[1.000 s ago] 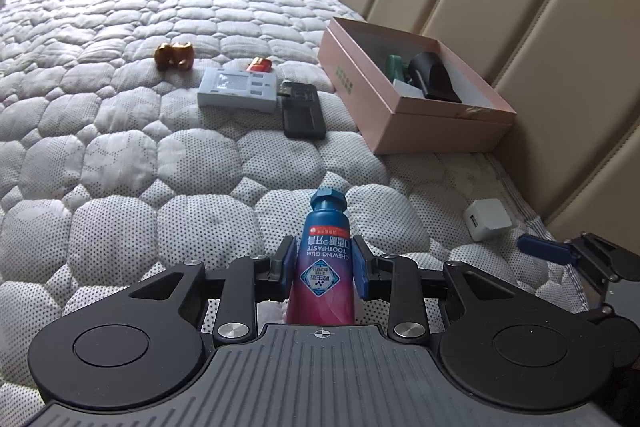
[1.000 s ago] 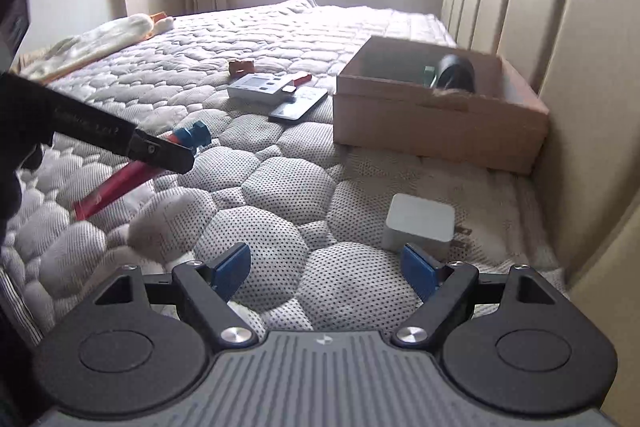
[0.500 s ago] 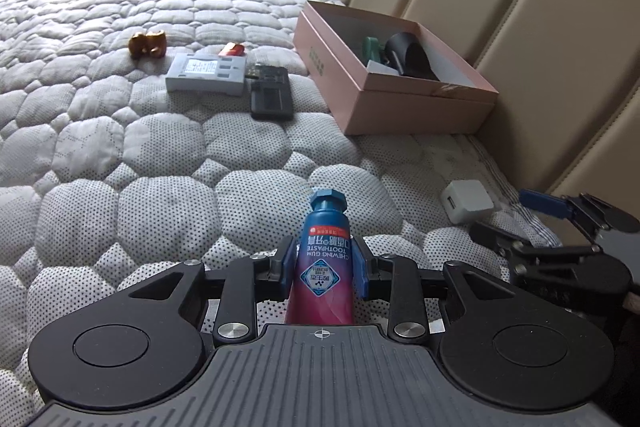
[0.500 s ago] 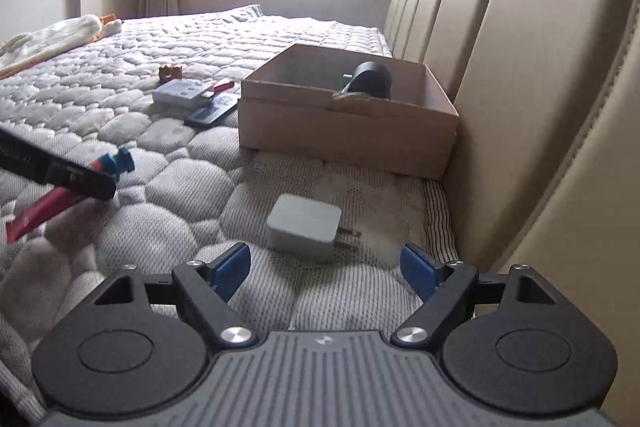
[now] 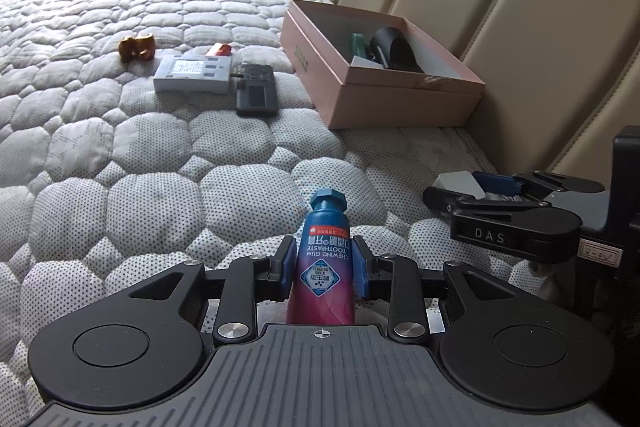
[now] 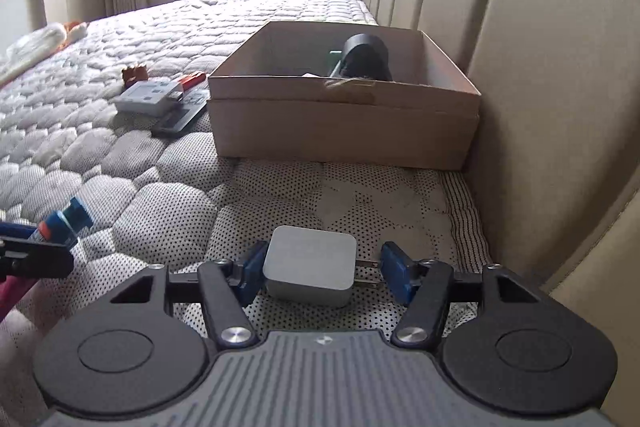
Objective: Organize rigid objects
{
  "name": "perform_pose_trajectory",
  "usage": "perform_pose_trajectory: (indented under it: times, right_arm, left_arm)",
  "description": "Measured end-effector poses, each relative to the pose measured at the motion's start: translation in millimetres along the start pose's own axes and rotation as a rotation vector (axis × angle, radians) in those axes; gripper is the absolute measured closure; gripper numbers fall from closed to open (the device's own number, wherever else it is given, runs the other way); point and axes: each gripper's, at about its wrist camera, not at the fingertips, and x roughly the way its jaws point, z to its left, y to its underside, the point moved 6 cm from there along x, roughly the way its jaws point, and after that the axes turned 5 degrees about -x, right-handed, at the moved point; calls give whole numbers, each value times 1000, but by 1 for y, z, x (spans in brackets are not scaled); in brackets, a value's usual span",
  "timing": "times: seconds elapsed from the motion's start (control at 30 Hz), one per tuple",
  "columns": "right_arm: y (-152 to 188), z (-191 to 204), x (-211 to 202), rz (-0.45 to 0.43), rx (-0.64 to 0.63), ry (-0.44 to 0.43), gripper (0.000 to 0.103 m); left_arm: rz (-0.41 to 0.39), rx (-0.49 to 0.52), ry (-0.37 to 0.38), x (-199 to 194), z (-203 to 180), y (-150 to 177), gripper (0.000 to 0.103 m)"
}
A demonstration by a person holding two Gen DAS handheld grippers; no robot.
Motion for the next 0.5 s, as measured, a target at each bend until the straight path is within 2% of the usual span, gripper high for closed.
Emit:
perform_pose_trajectory:
  times: [0.13, 0.33, 0.5]
  right_arm:
    - [0, 4, -16, 0, -37, -22, 42]
    - [1, 4, -62, -50, -91, -41, 42]
    - [1, -3, -95, -94, -98, -36, 42]
  left_arm:
    - [8, 17, 15, 1, -7, 4, 70]
    - [27, 53, 35, 1, -22, 10, 70]
    - [33, 72, 83, 6, -44, -6, 70]
